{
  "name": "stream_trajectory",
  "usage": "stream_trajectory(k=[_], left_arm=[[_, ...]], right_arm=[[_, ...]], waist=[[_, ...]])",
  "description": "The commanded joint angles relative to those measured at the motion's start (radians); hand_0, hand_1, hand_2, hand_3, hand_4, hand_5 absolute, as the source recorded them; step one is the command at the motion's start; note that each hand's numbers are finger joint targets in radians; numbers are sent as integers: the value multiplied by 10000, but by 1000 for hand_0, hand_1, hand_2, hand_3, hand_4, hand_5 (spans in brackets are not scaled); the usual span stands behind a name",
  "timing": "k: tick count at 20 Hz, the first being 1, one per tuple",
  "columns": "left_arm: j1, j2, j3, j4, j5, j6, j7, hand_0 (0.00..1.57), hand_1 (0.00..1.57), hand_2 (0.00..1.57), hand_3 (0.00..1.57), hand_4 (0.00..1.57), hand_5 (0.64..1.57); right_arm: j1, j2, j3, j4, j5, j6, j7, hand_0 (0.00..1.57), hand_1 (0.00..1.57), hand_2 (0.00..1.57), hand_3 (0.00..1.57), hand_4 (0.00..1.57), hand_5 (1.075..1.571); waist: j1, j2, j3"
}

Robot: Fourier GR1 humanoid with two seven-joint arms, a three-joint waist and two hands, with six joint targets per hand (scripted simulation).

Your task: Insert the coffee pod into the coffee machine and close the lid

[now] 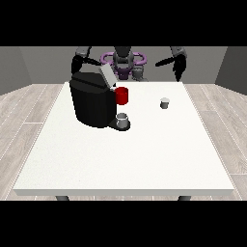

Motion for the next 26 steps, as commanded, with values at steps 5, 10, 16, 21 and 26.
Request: stream_trajectory(k=[5, 10, 16, 21, 26], left_arm=[[-1401, 1430, 421, 2379, -1062, -575, -573, 0, 0, 0, 0, 0, 1571], [-2255, 1314, 175, 3737, -1784, -495, -813, 0, 0, 0, 0, 0, 1571], [-2986, 1447, -123, 4769, -2726, -534, -1035, 0, 0, 0, 0, 0, 1571], [-3410, 715, -133, 5809, -3445, 871, -1768, 488, 488, 724, 486, 0, 1571], [-3402, 299, -935, 5706, -4683, 1926, -1991, 888, 888, 963, 816, 384, 1571]], right_arm=[[-664, 41, 488, -695, 563, -114, 344, 0, 0, 0, 0, 0, 1571], [-747, 412, 759, -562, 760, -298, 430, 0, 0, 0, 0, 0, 1571], [-899, 576, 518, 218, 792, -526, 187, 0, 0, 0, 0, 0, 1571], [-1230, 592, 283, 350, 414, -313, 671, 0, 0, 0, 0, 0, 1571], [-1868, 601, 186, 902, 735, -632, 1012, 0, 0, 0, 0, 0, 1571]], waist=[[-996, 1102, -6], [-1143, 1475, -1], [-818, 1472, 3], [-804, 1772, 1], [-329, 1605, 1]])
